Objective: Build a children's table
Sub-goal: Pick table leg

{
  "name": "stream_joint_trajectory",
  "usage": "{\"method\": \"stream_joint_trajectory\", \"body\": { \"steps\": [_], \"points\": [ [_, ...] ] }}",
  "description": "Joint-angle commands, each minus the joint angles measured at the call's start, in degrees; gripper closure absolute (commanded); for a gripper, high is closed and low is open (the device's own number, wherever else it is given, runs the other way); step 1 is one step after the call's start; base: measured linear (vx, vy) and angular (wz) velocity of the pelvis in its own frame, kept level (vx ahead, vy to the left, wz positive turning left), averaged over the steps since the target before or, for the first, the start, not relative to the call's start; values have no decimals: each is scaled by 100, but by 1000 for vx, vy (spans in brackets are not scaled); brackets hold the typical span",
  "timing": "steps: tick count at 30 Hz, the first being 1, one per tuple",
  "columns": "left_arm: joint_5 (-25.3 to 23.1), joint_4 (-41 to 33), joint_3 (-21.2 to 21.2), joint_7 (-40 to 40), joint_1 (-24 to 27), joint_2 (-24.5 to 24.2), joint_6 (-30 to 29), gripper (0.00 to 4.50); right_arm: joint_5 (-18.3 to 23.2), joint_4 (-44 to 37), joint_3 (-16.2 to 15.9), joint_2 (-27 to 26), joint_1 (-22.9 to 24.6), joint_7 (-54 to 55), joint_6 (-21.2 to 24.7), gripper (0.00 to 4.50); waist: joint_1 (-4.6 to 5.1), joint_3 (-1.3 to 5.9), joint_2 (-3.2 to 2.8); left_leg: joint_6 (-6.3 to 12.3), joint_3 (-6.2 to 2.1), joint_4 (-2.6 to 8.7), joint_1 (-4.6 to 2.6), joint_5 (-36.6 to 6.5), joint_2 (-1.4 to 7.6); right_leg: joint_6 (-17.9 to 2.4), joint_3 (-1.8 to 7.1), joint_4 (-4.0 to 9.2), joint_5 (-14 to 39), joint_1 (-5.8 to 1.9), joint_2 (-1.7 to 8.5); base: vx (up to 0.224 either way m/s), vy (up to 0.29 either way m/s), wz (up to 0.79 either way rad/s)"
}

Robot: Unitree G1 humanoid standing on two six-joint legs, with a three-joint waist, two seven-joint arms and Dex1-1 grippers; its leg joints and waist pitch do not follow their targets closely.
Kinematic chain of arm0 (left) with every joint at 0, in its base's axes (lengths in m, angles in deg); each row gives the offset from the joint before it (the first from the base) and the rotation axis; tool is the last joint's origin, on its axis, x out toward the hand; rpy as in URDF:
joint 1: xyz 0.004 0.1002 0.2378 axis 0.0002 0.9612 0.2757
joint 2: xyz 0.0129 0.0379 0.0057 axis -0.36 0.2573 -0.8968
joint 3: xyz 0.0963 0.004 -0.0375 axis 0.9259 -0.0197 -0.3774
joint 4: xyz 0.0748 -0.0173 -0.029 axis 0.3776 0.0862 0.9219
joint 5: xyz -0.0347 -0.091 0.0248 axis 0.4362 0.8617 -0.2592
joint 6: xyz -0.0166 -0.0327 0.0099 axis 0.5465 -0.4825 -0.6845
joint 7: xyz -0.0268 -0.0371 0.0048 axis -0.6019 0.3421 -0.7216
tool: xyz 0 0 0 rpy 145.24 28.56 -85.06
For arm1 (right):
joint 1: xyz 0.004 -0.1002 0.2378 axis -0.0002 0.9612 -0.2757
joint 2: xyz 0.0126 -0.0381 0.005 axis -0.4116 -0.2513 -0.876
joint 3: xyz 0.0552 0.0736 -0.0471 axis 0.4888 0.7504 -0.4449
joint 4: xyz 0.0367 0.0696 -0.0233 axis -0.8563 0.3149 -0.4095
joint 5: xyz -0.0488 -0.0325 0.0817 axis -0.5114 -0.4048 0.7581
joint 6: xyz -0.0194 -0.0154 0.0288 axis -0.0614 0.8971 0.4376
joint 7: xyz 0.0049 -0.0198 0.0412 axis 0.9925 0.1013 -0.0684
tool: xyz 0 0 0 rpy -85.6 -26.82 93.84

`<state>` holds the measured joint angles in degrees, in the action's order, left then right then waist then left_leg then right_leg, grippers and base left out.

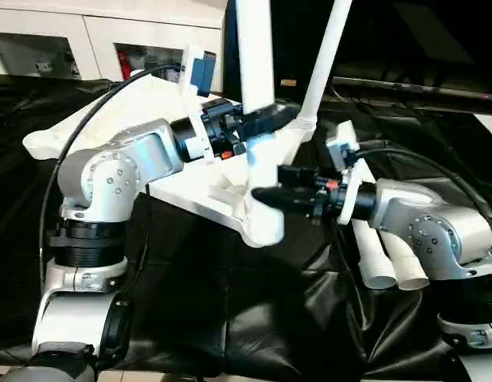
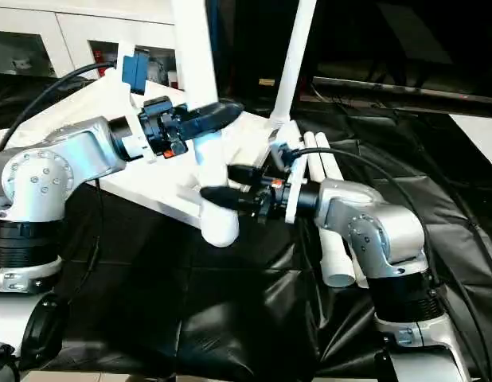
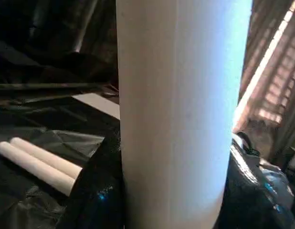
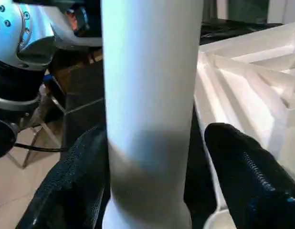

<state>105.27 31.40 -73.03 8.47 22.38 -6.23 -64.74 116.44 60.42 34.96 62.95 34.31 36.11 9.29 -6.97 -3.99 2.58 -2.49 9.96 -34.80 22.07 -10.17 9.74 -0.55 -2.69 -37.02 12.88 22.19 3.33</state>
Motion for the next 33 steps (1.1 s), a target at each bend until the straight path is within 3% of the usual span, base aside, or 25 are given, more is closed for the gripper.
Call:
{"method": "stream_joint_trajectory", "body": {
  "steps": [1,8,9,12,17,22,33],
  "points": [
    [-51,-175,250,-239,19,-68,98,265,66,-53,4,24,-107,-45,138,121,-31,446,10,12,-91,359,-110,-289,310,-1275,278,385,-15,-310,500,0,0,0],
    [-144,-209,448,-572,-13,-163,192,265,146,46,-97,77,-226,-211,324,121,-40,449,4,-21,-89,360,-117,-290,312,-1288,275,377,-53,-305,500,0,0,0],
    [-136,-211,453,-596,-11,-168,195,265,154,59,-109,80,-232,-222,327,121,-34,447,70,-19,-81,362,-114,-293,314,-1279,274,382,-33,-310,495,0,0,0],
    [-103,-231,494,-702,-4,-205,217,265,181,76,-162,110,-248,-318,353,121,-47,446,21,-33,-88,363,-119,-308,316,-1260,272,383,65,-300,505,0,0,0],
    [-112,-209,531,-786,-1,-238,241,265,160,67,-269,214,-248,-532,398,121,-61,451,40,-30,-87,358,-113,-263,314,-1231,275,371,-9,-304,502,0,0,0],
    [-142,-167,521,-836,-28,-220,245,265,122,35,-383,297,-212,-679,401,121,-109,454,25,-26,-86,354,-123,-283,322,-1240,275,370,4,-294,504,0,0,0],
    [-123,-162,555,-913,-58,-221,234,265,34,-2,-548,306,-131,-735,347,121,-118,461,13,-68,-95,354,-112,-293,317,-1262,271,362,-65,-306,502,0,0,0]
  ]
}}
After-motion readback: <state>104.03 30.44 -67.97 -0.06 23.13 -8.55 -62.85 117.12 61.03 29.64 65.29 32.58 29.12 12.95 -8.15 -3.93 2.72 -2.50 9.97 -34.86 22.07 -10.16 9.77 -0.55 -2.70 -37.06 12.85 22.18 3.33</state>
